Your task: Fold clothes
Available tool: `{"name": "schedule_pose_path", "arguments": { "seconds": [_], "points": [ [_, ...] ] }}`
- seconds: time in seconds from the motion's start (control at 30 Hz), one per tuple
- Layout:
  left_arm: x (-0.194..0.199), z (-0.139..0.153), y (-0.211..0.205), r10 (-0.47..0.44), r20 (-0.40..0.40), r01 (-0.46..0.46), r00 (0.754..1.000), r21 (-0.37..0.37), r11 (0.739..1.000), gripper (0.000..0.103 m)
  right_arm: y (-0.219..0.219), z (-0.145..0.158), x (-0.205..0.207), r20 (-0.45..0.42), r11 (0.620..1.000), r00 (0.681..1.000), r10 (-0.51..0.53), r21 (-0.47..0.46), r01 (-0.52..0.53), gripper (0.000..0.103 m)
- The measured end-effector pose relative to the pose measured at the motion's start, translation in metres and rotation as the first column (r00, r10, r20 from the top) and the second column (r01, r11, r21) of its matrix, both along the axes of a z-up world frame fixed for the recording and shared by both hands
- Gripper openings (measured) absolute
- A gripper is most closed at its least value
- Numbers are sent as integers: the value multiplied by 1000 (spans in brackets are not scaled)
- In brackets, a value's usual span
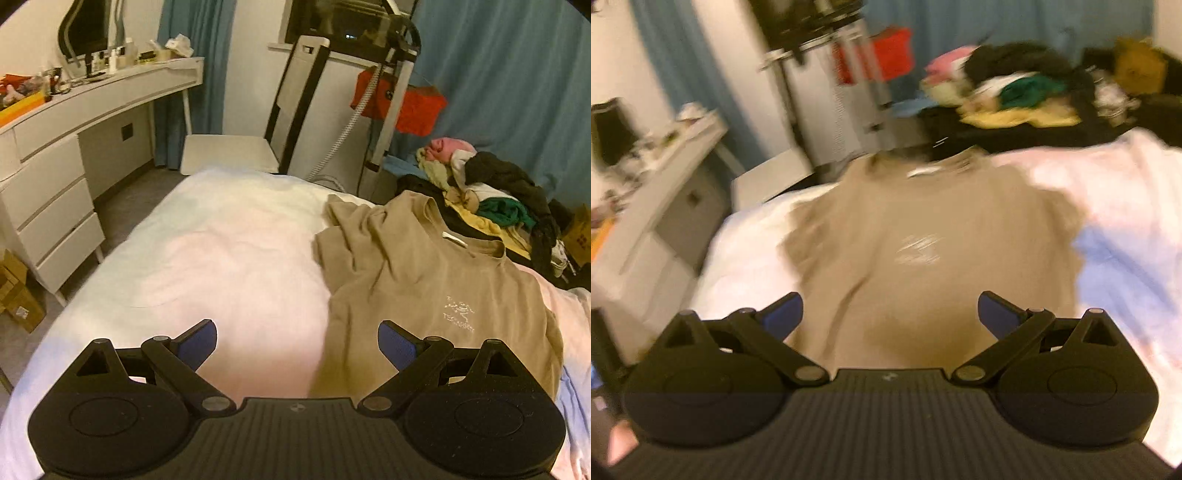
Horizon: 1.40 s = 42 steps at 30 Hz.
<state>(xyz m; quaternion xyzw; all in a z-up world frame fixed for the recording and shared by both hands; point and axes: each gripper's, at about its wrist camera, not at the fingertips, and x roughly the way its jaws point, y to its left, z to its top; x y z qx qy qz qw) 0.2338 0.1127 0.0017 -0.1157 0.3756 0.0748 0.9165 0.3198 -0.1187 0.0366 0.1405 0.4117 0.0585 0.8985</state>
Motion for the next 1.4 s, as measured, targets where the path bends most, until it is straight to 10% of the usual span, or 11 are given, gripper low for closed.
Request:
{"name": "schedule_pose_path", "arguments": {
  "seconds": [0.43, 0.9, 1.13, 1.4],
  "points": [
    [-10, -8, 16, 43, -5, -44, 999, -105, 994, 95, -75, -24, -20, 13, 992, 992, -125, -1, 125, 103],
    [43, -56, 37, 84, 134, -39, 987, -310, 950, 78, -116, -122, -78, 173, 969, 975, -139, 228, 97, 103],
    [90, -99, 42, 179, 119, -113, 977, -423, 899, 58, -119, -148, -61, 153, 945, 983, -106, 323, 52, 103],
    [159, -137, 32, 152, 160, -42, 975, -541, 840, 59, -118, -176, -33, 100, 946, 991, -85, 320, 49, 103]
  ]
}}
